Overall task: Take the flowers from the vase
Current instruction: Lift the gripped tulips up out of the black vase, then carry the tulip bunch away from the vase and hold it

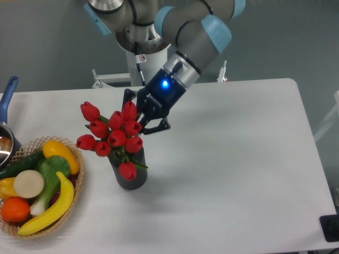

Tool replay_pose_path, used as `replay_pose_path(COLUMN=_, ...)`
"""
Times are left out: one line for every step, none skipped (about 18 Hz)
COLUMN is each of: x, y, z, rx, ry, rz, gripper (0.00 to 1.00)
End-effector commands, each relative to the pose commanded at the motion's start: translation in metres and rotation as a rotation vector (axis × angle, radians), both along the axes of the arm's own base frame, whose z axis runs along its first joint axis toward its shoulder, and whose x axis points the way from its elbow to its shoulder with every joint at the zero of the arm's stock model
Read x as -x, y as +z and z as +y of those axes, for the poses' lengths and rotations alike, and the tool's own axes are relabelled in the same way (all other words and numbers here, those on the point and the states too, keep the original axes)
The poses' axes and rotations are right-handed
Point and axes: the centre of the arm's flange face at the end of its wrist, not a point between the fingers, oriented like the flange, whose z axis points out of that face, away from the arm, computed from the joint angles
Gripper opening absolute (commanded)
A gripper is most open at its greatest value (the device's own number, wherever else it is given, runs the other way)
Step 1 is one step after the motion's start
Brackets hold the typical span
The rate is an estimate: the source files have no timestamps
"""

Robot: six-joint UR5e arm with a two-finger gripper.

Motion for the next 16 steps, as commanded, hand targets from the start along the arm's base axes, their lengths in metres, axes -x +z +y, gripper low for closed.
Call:
replay_pose_path(x=0.001, y=0.010, z=-0.003, rx=0.000, ry=0.019, rz=-0.007, gripper=0.00)
replay_pose_path(x=0.002, y=0.017, z=-0.003, rx=-0.001, ry=0.029, rz=-0.014, gripper=0.00)
replay_pose_path(x=0.002, y=0.022, z=-0.003, rx=-0.002, ry=0.036, rz=-0.023, gripper=0.00)
replay_pose_path(x=0.003, y=0.030, z=-0.002, rx=-0.003, ry=0.045, rz=-0.028, gripper=0.00)
replay_pose_path(x=0.005, y=0.038, z=-0.002, rx=-0.003, ry=0.056, rz=-0.039, gripper=0.00)
replay_pose_path(x=0.007, y=0.045, z=-0.001, rx=-0.004, ry=0.068, rz=-0.050, gripper=0.00)
replay_pose_path(x=0.009, y=0.055, z=-0.001, rx=-0.006, ry=0.081, rz=-0.058, gripper=0.00)
replay_pose_path(x=0.014, y=0.062, z=-0.003, rx=-0.007, ry=0.099, rz=-0.068, gripper=0.00)
replay_pose_path(x=0.019, y=0.069, z=-0.005, rx=-0.006, ry=0.121, rz=-0.086, gripper=0.00)
replay_pose_path(x=0.021, y=0.077, z=-0.005, rx=-0.005, ry=0.136, rz=-0.101, gripper=0.00)
replay_pose_path(x=0.024, y=0.083, z=-0.006, rx=-0.007, ry=0.148, rz=-0.114, gripper=0.00)
replay_pose_path(x=0.030, y=0.088, z=-0.009, rx=-0.008, ry=0.167, rz=-0.121, gripper=0.00)
replay_pose_path(x=0.034, y=0.094, z=-0.012, rx=-0.013, ry=0.178, rz=-0.129, gripper=0.00)
replay_pose_path(x=0.037, y=0.099, z=-0.013, rx=-0.020, ry=0.184, rz=-0.137, gripper=0.00)
replay_pose_path(x=0.043, y=0.103, z=-0.017, rx=-0.024, ry=0.199, rz=-0.139, gripper=0.00)
replay_pose_path(x=0.047, y=0.106, z=-0.021, rx=-0.029, ry=0.210, rz=-0.144, gripper=0.00)
